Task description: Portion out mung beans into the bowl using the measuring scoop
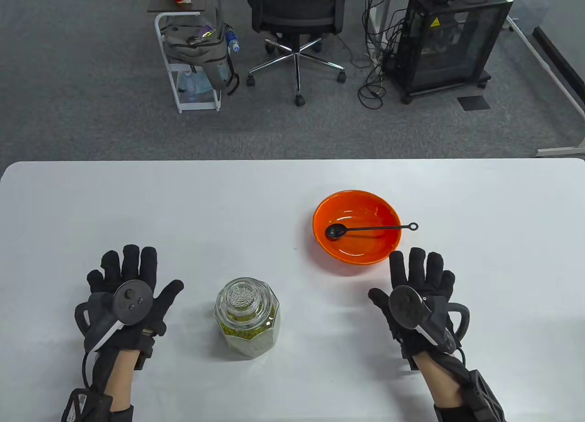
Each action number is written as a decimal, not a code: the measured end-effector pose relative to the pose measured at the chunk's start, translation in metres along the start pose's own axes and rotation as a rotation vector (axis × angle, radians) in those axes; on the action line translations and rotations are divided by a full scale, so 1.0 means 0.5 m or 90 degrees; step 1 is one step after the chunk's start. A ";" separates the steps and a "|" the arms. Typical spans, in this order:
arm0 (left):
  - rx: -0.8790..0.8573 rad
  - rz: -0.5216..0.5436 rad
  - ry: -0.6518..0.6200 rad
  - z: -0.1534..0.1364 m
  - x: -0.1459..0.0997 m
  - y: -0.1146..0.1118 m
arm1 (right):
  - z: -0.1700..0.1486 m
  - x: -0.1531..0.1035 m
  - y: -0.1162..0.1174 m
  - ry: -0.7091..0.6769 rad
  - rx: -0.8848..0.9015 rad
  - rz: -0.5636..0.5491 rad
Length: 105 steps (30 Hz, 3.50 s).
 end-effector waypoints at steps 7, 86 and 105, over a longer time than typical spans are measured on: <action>-0.002 0.015 -0.008 0.010 -0.005 0.006 | -0.008 -0.001 0.001 0.009 0.011 0.002; 0.027 0.043 -0.319 0.353 0.035 0.047 | -0.019 0.005 0.055 0.026 0.020 0.095; 0.020 0.218 -0.239 0.265 -0.012 0.172 | -0.025 0.005 0.055 0.033 0.023 0.089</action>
Point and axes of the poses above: the tracker on the back of each hand, its own z axis roughly to the thumb side, its own x axis roughly from the wrist to the fingertips, y = z × x, the point moved 5 cm from there along x, roughly from the wrist to the fingertips, and after that the axes turned 15 degrees about -y, right-handed, at the moved point
